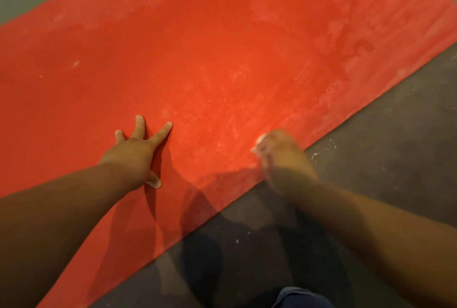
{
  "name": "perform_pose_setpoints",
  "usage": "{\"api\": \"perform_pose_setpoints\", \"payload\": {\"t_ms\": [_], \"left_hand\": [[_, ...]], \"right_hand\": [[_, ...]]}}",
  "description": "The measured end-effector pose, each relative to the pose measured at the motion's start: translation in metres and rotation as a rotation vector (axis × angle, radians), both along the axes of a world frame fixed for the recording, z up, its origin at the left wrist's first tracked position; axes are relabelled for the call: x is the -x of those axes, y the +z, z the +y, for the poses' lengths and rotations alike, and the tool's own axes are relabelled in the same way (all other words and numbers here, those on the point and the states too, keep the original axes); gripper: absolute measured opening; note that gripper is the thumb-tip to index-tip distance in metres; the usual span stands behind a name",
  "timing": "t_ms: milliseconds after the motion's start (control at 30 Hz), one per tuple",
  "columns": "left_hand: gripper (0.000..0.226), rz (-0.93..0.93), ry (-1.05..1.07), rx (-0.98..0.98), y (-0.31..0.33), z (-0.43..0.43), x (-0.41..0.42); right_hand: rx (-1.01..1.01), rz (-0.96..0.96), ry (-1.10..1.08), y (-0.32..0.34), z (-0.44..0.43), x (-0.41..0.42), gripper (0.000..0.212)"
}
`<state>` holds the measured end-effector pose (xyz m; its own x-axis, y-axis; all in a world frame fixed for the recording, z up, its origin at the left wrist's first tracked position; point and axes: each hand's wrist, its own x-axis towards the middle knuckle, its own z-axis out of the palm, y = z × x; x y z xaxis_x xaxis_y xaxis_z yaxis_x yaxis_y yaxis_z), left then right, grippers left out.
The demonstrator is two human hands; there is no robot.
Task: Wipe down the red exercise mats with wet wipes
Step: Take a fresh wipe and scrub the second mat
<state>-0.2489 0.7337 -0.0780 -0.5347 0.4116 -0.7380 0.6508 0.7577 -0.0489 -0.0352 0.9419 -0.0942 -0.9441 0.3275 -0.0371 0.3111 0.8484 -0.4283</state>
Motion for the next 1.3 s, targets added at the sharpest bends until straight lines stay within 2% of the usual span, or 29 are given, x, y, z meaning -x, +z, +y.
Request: {"api": "perform_pose_setpoints", "payload": {"t_ms": [33,100,167,233,333,400,467,533,600,700,800,867,900,967,1033,1100,1133,1300], "left_hand": [[0.139,0.003,-0.001,0.002,0.000,0.000,0.000],[0.139,-0.004,0.012,0.012,0.000,0.001,0.001],[0.140,-0.012,0.014,0.015,0.000,0.002,0.002],[0.141,-0.012,0.011,0.018,0.001,0.003,0.003],[0.141,0.004,-0.013,0.018,0.002,0.003,0.004],[0.141,0.008,-0.013,0.016,0.004,0.004,0.004],[0.141,0.003,-0.014,0.012,0.005,0.004,0.005],[0.141,0.007,-0.023,0.000,0.005,0.003,0.006],[0.140,0.031,-0.056,-0.006,0.006,0.000,0.007],[0.133,0.045,-0.080,-0.028,0.008,-0.003,0.011],[0.125,0.099,-0.077,-0.067,0.008,-0.008,0.024],[0.130,0.188,-0.017,-0.067,0.005,-0.012,0.034],[0.134,0.203,0.077,-0.051,0.004,-0.013,0.037],[0.141,0.143,0.240,-0.012,0.003,-0.013,0.044],[0.137,0.106,0.229,0.009,0.005,-0.014,0.053],[0.129,0.132,0.154,0.014,0.008,-0.016,0.061],[0.127,0.142,0.119,0.017,0.008,-0.016,0.063],[0.125,0.127,0.101,0.054,0.005,-0.017,0.063]], "right_hand": [[0.013,-0.003,0.216,0.000,-0.026,0.000,0.011],[0.138,-0.113,0.463,-0.001,-0.068,-0.002,0.016],[0.180,-0.113,0.496,-0.007,-0.073,0.006,0.018],[0.173,-0.047,0.323,-0.011,-0.036,0.016,0.019],[-0.024,-0.023,-0.099,-0.008,0.053,0.023,0.016],[-0.072,-0.039,-0.418,-0.004,0.100,0.020,0.014],[-0.061,-0.088,-0.523,-0.007,0.106,0.030,0.013],[-0.057,-0.076,-0.435,-0.007,0.080,0.043,0.016],[0.014,-0.003,-0.201,-0.006,0.035,0.052,0.017],[0.185,-0.047,0.077,-0.003,-0.029,0.054,0.017],[0.146,-0.063,0.300,-0.003,-0.030,0.061,0.020],[0.081,-0.047,0.189,-0.004,0.007,0.074,0.021],[0.046,-0.025,0.046,-0.005,0.031,0.080,0.021],[-0.001,-0.004,-0.290,-0.003,0.077,0.089,0.023],[-0.022,-0.036,-0.444,-0.003,0.089,0.096,0.022],[0.012,-0.038,-0.385,0.000,0.062,0.102,0.018],[0.066,-0.033,-0.287,0.000,0.042,0.105,0.017],[0.207,-0.192,0.380,-0.011,-0.043,0.108,0.025]]}}
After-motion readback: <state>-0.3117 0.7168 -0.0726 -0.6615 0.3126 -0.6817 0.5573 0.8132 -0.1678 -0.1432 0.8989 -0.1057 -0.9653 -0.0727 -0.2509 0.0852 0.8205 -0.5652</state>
